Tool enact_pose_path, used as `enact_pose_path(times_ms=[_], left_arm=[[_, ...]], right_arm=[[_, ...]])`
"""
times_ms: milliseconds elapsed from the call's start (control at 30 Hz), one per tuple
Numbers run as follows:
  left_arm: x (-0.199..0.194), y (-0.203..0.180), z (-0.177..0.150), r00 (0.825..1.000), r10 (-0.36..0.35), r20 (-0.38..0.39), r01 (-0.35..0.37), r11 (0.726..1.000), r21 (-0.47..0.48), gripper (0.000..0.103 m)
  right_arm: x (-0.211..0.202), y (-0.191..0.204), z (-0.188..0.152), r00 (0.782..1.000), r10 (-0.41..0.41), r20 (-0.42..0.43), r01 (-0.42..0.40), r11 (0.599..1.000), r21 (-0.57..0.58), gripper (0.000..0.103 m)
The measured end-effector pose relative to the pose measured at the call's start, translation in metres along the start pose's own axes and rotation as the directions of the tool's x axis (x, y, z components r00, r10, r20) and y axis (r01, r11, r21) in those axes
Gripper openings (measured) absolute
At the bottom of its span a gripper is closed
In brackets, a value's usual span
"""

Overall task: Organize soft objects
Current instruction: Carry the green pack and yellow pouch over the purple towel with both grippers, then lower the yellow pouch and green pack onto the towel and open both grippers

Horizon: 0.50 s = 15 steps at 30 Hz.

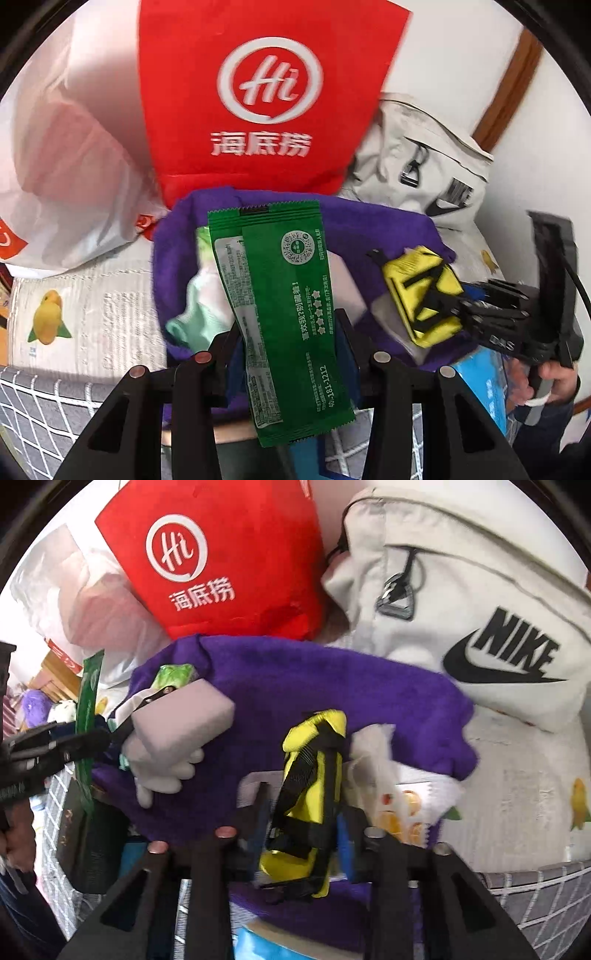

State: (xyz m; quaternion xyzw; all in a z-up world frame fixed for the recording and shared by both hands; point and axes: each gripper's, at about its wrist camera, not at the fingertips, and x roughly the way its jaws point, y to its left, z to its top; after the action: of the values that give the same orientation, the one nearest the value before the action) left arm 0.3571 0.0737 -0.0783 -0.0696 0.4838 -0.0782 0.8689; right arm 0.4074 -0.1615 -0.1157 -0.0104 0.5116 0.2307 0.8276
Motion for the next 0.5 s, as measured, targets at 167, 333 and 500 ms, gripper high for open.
enact_pose_path(times_ms=[167, 333, 500], left_arm=[[0.004, 0.008, 0.010, 1.000, 0.018, -0.001, -0.018, 1.000, -0.005, 0.041], [0.010, 0.004, 0.016, 1.000, 0.013, 0.003, -0.013, 1.000, 0.003, 0.041], [0.024, 0.003, 0.020, 1.000, 0.006, -0.025, -0.006, 1.000, -0.001, 0.041]], right_arm=[[-0.009, -0.007, -0.003, 0.999, -0.041, 0.028, 0.041, 0.999, -0.006, 0.041], [-0.018, -0.011, -0.004, 0.996, -0.076, 0.048, 0.077, 0.997, -0.006, 0.041], [-0.032, -0.011, -0.002, 0.990, -0.114, 0.082, 0.115, 0.993, -0.010, 0.041]])
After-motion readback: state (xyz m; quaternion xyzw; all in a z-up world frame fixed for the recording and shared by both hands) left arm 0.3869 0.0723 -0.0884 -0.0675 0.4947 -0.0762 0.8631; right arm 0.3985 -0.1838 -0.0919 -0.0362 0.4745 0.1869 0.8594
